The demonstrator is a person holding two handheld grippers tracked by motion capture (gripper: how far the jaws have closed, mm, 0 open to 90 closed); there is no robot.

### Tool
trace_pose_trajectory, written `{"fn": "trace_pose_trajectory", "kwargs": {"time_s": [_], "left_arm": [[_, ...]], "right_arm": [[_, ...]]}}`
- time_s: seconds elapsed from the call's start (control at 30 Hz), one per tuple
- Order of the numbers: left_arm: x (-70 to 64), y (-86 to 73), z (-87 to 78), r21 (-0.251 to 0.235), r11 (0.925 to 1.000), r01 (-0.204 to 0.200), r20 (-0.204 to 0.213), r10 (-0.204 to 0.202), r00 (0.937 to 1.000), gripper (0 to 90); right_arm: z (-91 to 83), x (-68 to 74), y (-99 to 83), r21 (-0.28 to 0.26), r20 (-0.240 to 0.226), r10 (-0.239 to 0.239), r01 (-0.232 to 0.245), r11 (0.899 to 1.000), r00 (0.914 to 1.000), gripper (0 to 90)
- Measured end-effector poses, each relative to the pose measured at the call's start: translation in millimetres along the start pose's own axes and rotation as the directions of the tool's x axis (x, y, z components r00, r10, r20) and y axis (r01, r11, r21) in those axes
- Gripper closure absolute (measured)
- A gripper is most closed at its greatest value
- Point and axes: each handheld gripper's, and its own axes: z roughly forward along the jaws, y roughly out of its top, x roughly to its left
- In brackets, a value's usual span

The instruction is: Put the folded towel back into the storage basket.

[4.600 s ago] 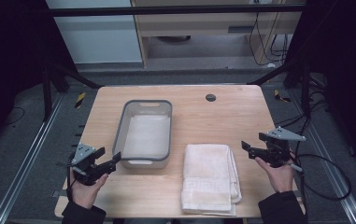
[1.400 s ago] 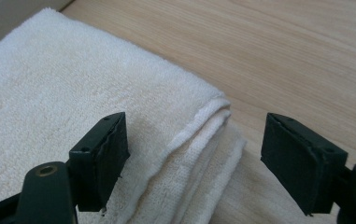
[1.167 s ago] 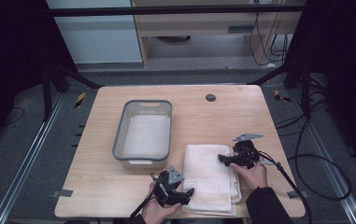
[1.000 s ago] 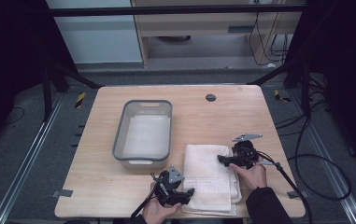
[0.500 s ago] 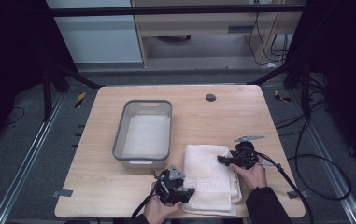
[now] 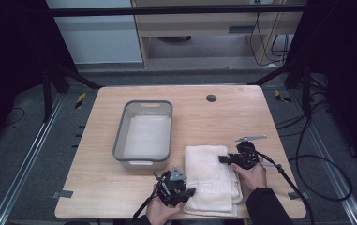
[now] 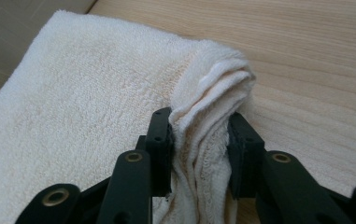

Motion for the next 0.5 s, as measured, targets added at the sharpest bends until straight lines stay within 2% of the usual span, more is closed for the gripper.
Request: {"fn": "trace_pose_trajectory", "kwargs": {"time_s": [0.3, 0.5], "left_arm": [[3.3, 0.4, -4.7, -0.019, 0.9996, 0.022, 0.034, -0.021, 0.9992, 77.1], [0.8, 1.8, -10.7, -0.046, 0.9989, 0.004, 0.034, -0.003, 0.9994, 77.7]], "right_arm": [[-10.4, 9.1, 5.8, -0.018, 0.021, -0.041, 0.041, 0.999, 0.9989, 68.9], [-25.1, 16.5, 9.2, -0.058, 0.015, -0.06, 0.061, 0.996, 0.9981, 69.1]]}}
